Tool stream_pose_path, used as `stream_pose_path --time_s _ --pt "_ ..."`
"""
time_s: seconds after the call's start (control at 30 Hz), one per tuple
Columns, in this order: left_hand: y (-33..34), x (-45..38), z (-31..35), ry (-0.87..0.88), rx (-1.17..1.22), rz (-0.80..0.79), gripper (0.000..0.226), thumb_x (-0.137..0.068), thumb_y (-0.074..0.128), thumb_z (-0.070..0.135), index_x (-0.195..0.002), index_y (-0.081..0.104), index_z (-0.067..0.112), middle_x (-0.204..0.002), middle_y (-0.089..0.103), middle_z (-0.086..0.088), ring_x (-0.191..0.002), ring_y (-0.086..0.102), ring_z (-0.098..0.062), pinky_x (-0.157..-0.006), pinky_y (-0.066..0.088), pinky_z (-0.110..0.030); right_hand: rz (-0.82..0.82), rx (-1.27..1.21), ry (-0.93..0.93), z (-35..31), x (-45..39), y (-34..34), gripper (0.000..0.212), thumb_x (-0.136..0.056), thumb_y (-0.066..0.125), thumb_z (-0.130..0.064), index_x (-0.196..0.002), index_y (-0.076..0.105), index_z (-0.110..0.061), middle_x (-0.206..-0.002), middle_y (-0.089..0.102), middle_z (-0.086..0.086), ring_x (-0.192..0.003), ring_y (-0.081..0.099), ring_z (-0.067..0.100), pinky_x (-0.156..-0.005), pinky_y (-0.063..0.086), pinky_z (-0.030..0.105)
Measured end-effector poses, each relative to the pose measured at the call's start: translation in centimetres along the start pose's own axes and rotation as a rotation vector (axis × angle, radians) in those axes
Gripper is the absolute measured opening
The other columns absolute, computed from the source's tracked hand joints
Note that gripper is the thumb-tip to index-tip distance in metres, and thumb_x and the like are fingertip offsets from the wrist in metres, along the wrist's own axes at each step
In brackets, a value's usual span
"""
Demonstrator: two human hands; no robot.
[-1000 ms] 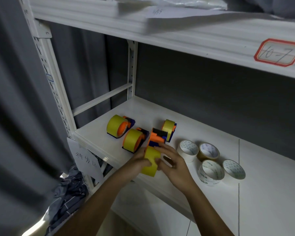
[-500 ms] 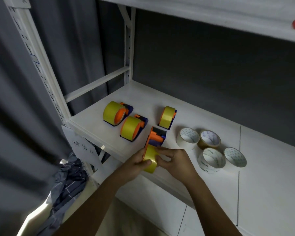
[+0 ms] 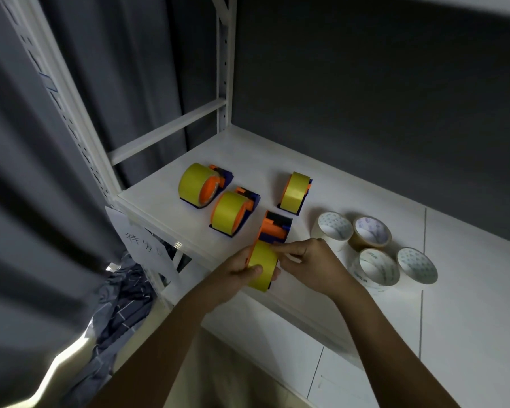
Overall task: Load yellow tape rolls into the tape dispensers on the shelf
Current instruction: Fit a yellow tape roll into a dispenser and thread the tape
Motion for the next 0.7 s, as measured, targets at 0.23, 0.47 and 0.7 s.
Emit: stream_pose_path --time_s 0.23,0.47,0.7 --pt "-0.2 -0.2 -0.3 0.025 -0.008 0.01 0.038 -0.096 0.045 0.008 -0.125 0.046 0.032 -0.114 0.064 0.017 -0.108 0.058 0.004 -0.085 0.045 -0.01 -0.013 0.022 0.055 0.6 -0.2 0.5 0.029 -0.081 0.071 -0.023 -0.109 0.071 -0.018 -0.108 0.071 -0.004 -0.087 0.056 -0.01 -0.077 0.039 0.006" --pt "0.0 -0.1 0.2 0.038 -0.012 0.006 0.032 -0.095 0.045 0.011 -0.114 0.05 0.037 -0.103 0.068 0.027 -0.101 0.06 0.007 -0.08 0.046 -0.009 -0.073 0.057 0.002 -0.5 -0.8 0.4 0.014 -0.086 0.065 -0.015 -0.094 0.077 -0.013 -0.081 0.075 -0.005 -0.057 0.053 -0.011 -0.065 0.046 0.02" --pt "0.2 0.1 0.7 0.041 0.033 -0.006 0.029 -0.095 0.044 0.011 -0.113 0.051 0.033 -0.102 0.069 0.024 -0.098 0.063 0.006 -0.077 0.046 -0.007 0.017 0.024 0.013 -0.1 -0.6 0.0 0.017 -0.088 0.06 -0.01 -0.096 0.075 -0.01 -0.083 0.074 0.006 -0.075 0.067 0.023 -0.07 0.053 0.037"
Point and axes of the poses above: each hand's wrist, its own x-axis away from the middle knuckle, its own y-axis out of the palm, z = x × y, the point moved 9 cm from there along -x, towards the middle knuckle
